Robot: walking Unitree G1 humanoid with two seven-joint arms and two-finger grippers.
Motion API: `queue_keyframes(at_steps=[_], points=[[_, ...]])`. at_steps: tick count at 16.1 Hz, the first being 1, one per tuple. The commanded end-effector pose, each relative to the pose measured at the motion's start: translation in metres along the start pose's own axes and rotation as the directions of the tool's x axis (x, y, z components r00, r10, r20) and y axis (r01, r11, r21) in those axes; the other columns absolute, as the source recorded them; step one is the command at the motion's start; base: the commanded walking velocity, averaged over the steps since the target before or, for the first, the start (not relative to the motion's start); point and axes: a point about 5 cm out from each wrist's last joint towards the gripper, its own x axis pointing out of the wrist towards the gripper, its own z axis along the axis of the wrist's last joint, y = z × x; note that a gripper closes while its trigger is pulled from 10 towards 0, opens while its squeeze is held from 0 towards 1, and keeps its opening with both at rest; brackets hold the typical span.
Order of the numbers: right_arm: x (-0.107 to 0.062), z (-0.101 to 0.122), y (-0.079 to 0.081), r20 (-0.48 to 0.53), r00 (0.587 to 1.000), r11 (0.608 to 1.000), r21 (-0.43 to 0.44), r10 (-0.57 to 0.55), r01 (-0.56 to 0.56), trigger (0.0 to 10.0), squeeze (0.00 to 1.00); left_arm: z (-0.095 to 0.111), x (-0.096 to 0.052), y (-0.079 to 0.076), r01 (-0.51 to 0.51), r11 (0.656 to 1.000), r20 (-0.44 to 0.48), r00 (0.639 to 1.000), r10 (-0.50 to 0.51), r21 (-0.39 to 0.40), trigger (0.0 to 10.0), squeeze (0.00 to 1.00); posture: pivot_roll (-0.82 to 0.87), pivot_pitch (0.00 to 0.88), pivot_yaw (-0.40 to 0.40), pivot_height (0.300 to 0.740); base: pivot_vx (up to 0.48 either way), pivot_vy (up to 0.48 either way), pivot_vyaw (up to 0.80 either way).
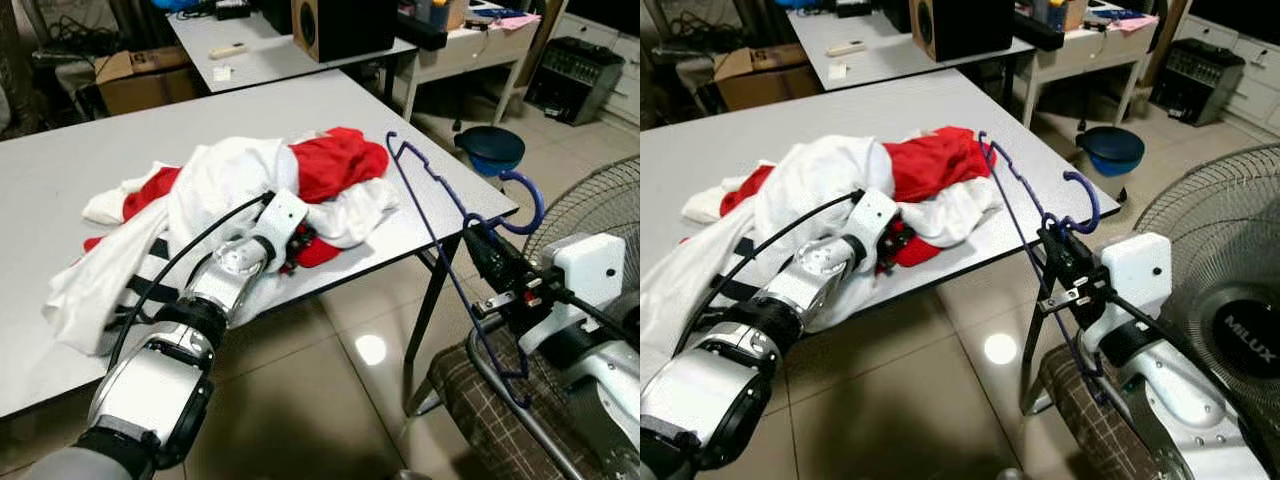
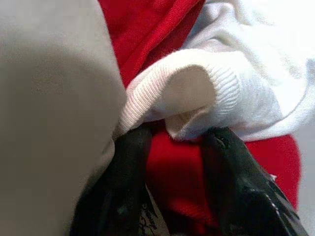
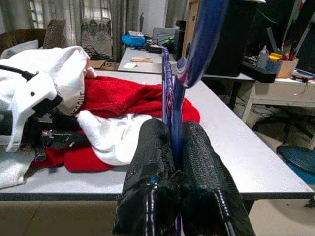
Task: Hang hanger
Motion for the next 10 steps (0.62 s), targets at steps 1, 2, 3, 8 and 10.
queue_keyframes(at_steps=[1, 2, 3, 8, 10], points=[[-0.002, 0.003, 0.002, 0.011, 1.000, 1.000, -0.006, 0.001, -0.001, 10.0, 0.00, 0.003, -0.004, 0.016, -0.063, 0.998, 0.016, 0.998, 0.063, 0.000, 10.0, 0.00, -0.12, 0.000, 0.066, 0.740, 0.000, 0.000, 0.00], [-0.002, 0.003, 0.003, 0.009, 1.000, 1.000, -0.003, -0.001, 0.001, 10.0, 0.00, 0.004, -0.005, 0.021, -0.087, 0.996, 0.036, 0.996, 0.087, -0.012, 10.0, 0.00, -0.12, 0.000, 0.066, 0.740, 0.000, 0.000, 0.00], [-0.003, 0.002, 0.004, 0.008, 1.000, 1.000, 0.001, -0.001, 0.001, 10.0, 0.00, 0.007, -0.006, 0.024, -0.108, 0.993, 0.075, 0.991, 0.111, -0.035, 10.0, 0.00, -0.11, 0.000, 0.061, 0.740, 0.000, 0.000, 0.00], [-0.001, -0.001, 0.007, 0.009, 1.000, 1.000, 0.020, 0.003, -0.003, 10.0, 0.00, 0.033, -0.022, 0.006, 0.270, 0.948, 0.438, 0.882, -0.172, -0.171, 10.0, 0.00, -0.10, 0.000, 0.059, 0.740, 0.000, 0.000, 0.00], [0.000, -0.001, 0.006, 0.012, 1.000, 1.000, 0.019, 0.002, -0.002, 10.0, 0.00, 0.035, -0.033, 0.003, 0.310, 0.944, 0.462, 0.858, -0.226, -0.114, 10.0, 0.00, -0.10, 0.000, 0.062, 0.740, 0.000, 0.000, 0.00]])
